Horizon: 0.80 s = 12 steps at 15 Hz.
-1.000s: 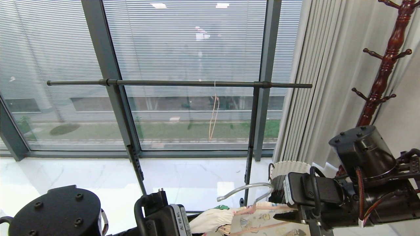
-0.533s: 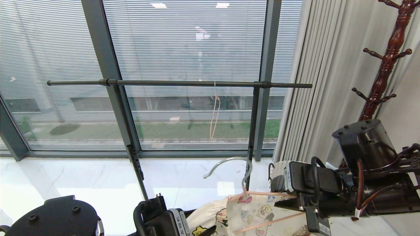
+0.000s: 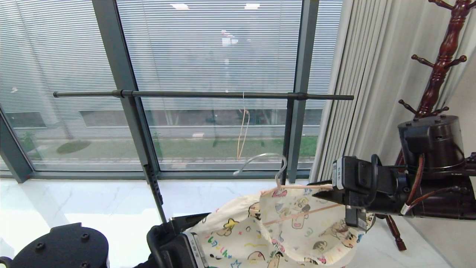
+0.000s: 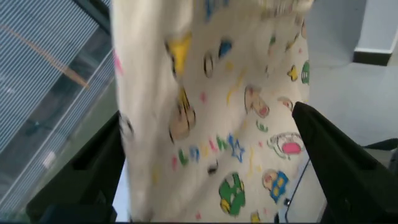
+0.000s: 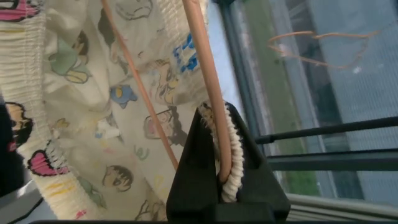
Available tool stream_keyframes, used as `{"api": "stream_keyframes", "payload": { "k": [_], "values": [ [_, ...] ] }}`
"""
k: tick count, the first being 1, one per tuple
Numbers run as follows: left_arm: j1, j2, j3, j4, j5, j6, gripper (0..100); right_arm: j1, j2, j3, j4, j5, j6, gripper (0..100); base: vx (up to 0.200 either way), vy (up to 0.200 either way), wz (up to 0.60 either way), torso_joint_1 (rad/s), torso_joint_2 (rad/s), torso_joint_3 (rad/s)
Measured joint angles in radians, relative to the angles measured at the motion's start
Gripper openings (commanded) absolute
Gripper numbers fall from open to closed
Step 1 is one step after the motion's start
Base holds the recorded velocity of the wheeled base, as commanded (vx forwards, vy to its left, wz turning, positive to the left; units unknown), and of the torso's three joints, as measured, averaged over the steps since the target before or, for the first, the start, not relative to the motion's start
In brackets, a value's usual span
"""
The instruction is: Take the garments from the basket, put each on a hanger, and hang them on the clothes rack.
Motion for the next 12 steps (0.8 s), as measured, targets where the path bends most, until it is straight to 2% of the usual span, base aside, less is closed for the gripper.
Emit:
{"api": "stream_keyframes", "payload": {
  "k": [6,8,10,12],
  "values": [
    [0.330,-0.059,0.106,0.000,-0.007,-0.018,100,-0.027,-0.012,-0.006,-0.051,0.009,0.002,0,0.000,0.000,0.00,0.000,0.00,0.000],
    [0.373,-0.065,0.116,0.000,-0.008,-0.087,100,-0.028,-0.020,-0.008,-0.064,0.010,0.005,0,0.000,0.000,0.00,0.000,0.00,0.000],
    [0.384,-0.066,0.142,0.001,-0.016,-0.102,100,-0.027,-0.031,-0.008,-0.064,0.011,0.005,0,0.000,0.000,0.00,0.000,0.00,0.000],
    [0.386,-0.061,0.157,0.000,-0.019,-0.155,100,-0.019,-0.044,-0.008,-0.065,0.022,0.005,0,0.000,0.000,0.00,0.000,0.00,0.000]
  ]
}}
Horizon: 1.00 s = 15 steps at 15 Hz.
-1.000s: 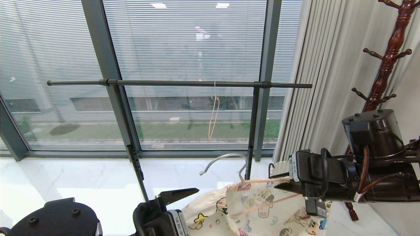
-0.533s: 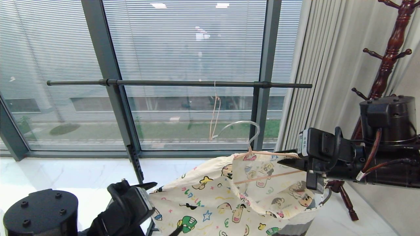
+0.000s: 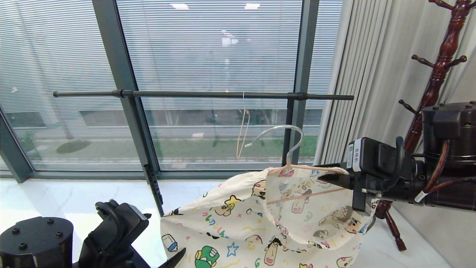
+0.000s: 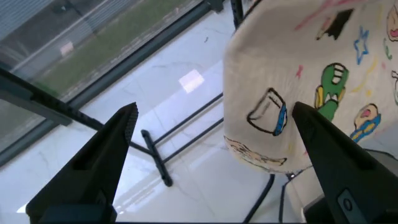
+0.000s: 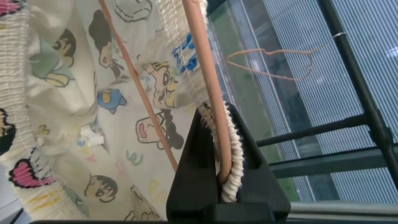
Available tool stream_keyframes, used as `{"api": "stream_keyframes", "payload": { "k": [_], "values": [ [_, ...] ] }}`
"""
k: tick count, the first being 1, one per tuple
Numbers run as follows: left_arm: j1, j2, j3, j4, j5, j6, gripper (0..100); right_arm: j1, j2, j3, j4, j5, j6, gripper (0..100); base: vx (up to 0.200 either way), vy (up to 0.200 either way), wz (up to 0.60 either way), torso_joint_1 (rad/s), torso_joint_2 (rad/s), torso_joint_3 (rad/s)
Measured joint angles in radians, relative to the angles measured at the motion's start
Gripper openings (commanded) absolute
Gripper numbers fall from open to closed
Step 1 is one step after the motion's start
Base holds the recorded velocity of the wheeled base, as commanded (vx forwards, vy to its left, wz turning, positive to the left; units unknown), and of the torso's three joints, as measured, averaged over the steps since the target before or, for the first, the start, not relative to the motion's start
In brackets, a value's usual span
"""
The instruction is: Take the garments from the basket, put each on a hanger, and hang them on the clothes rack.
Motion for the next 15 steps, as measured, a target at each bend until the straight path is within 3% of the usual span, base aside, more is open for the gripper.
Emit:
{"api": "stream_keyframes", "payload": {
  "k": [2,7,12,15],
  "values": [
    [-0.001,0.003,0.002,-0.014,-0.008,-0.058,100,0.021,-0.011,0.002,0.001,-0.001,-0.001,0,0.000,0.000,0.00,0.000,0.00,0.000],
    [0.011,0.006,0.013,-0.015,-0.009,-0.064,100,0.044,-0.020,0.004,0.001,-0.008,0.005,0,0.000,0.000,0.00,0.000,0.00,0.000],
    [0.160,0.036,0.061,-0.014,-0.008,-0.060,100,0.019,-0.028,0.002,-0.006,-0.017,0.039,0,0.000,0.000,0.00,0.000,0.00,0.000],
    [0.207,0.060,0.064,-0.015,-0.006,-0.058,100,0.003,-0.033,0.001,-0.035,-0.017,0.056,0,0.000,0.000,0.00,0.000,0.00,0.000]
  ]
}}
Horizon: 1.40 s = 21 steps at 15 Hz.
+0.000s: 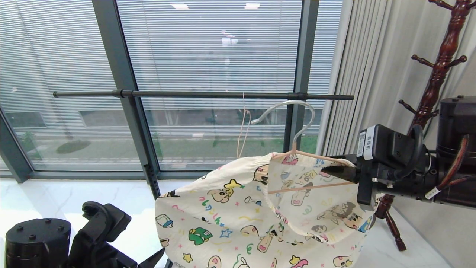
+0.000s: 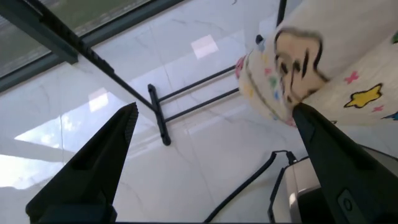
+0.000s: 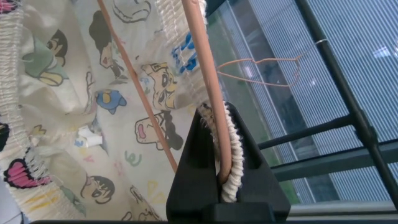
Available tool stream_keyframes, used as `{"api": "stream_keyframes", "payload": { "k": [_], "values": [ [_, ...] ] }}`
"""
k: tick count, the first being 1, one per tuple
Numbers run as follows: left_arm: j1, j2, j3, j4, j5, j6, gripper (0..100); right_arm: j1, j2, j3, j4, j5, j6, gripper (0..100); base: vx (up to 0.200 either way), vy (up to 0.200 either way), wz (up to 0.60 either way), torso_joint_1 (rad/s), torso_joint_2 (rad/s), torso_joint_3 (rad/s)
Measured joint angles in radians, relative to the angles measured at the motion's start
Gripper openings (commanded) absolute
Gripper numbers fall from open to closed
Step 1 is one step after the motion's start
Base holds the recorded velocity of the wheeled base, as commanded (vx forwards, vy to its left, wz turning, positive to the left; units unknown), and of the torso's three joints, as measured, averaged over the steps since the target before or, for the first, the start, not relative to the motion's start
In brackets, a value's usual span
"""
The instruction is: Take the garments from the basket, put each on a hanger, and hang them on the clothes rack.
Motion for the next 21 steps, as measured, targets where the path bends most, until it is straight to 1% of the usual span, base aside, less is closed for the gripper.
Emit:
{"api": "stream_keyframes", "payload": {
  "k": [1,4,7,12,13,16,18,21],
  "values": [
    [0.000,0.004,-0.002,-0.002,0.000,0.001,100,-0.001,-0.001,0.000,0.000,-0.001,0.003,0,0.000,0.000,0.00,0.000,0.00,0.000],
    [-0.033,0.000,0.000,-0.026,-0.001,0.000,100,-0.003,-0.001,0.000,0.000,-0.003,0.006,0,0.000,0.000,0.00,0.000,0.00,0.000],
    [-0.062,-0.021,0.005,-0.029,-0.001,0.002,100,-0.007,0.001,0.000,0.000,-0.016,0.007,0,0.000,0.000,0.00,0.000,0.00,0.000],
    [-0.068,-0.093,0.036,-0.028,-0.011,0.000,100,-0.016,0.010,0.001,0.000,-0.017,0.007,0,0.000,0.000,0.00,0.000,0.00,0.000],
    [-0.072,-0.111,0.040,-0.028,-0.033,-0.001,100,-0.016,0.011,0.001,0.000,-0.017,0.007,0,0.000,0.000,0.00,0.000,0.00,0.000],
    [-0.107,-0.160,0.024,-0.029,-0.155,0.002,100,-0.012,0.014,0.001,0.000,-0.013,0.005,0,0.000,0.000,0.00,0.000,0.00,0.000],
    [-0.139,-0.176,0.016,-0.028,-0.173,0.002,100,0.002,0.013,0.001,0.000,-0.011,0.005,0,0.000,0.000,0.00,0.000,0.00,0.000],
    [-0.168,-0.177,-0.021,-0.030,-0.174,-0.014,100,0.058,0.008,0.000,0.000,-0.013,0.005,0,0.000,0.000,0.00,0.000,0.00,0.000]
  ]
}}
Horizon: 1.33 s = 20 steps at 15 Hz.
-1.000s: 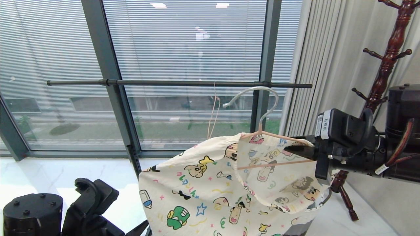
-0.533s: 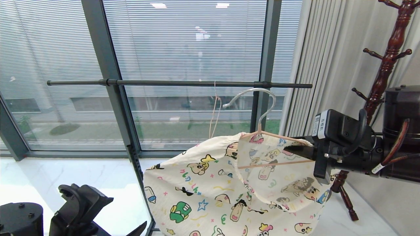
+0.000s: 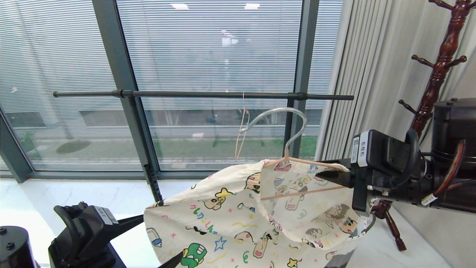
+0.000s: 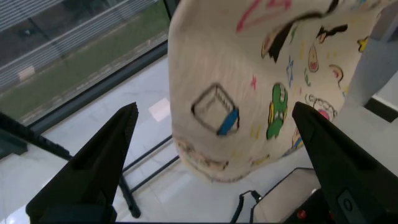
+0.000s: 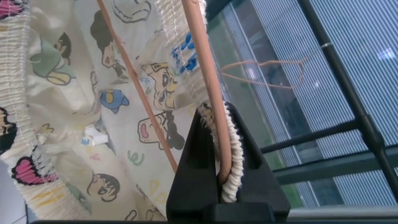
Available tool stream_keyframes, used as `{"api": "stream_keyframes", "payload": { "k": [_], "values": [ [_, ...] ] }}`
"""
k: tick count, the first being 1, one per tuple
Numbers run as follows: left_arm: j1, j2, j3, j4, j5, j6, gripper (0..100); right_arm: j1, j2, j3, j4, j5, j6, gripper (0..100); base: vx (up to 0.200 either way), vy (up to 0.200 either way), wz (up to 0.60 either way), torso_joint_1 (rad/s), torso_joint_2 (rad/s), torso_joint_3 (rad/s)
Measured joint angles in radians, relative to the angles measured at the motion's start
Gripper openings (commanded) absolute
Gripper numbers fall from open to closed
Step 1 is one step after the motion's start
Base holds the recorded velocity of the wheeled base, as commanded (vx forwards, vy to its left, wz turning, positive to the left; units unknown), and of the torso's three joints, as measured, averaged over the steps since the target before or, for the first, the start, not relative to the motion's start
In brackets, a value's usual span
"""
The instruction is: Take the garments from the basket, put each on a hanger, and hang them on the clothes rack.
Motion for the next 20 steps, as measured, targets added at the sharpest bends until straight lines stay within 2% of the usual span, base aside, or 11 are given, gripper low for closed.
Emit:
{"api": "stream_keyframes", "payload": {
  "k": [2,3,10,15,19,20],
  "values": [
    [-0.007,0.006,-0.011,0.001,0.000,-0.007,100,0.032,-0.003,0.000,0.000,-0.001,-0.001,0,0.000,0.000,0.00,0.000,0.00,0.000],
    [-0.007,0.007,-0.011,0.000,0.000,-0.012,0,0.037,-0.004,0.000,0.000,-0.003,-0.001,0,0.000,0.000,0.00,0.000,0.00,0.000],
    [0.015,0.029,0.000,0.002,0.001,-0.018,0,0.040,-0.014,0.000,0.000,-0.013,0.000,0,0.000,0.000,0.00,0.000,0.00,0.000],
    [0.166,0.066,0.016,0.002,0.002,-0.016,0,-0.010,-0.022,0.001,0.000,-0.019,0.007,0,0.000,0.000,0.00,0.000,0.00,0.000],
    [0.183,0.078,0.026,0.002,0.006,0.006,0,-0.021,-0.025,0.002,0.000,-0.022,0.034,0,0.000,0.000,0.00,0.000,0.00,0.000],
    [0.181,0.078,0.028,0.002,0.007,0.018,100,-0.021,-0.025,0.003,0.000,-0.023,0.034,0,0.000,0.000,0.00,0.000,0.00,0.000]
  ]
}}
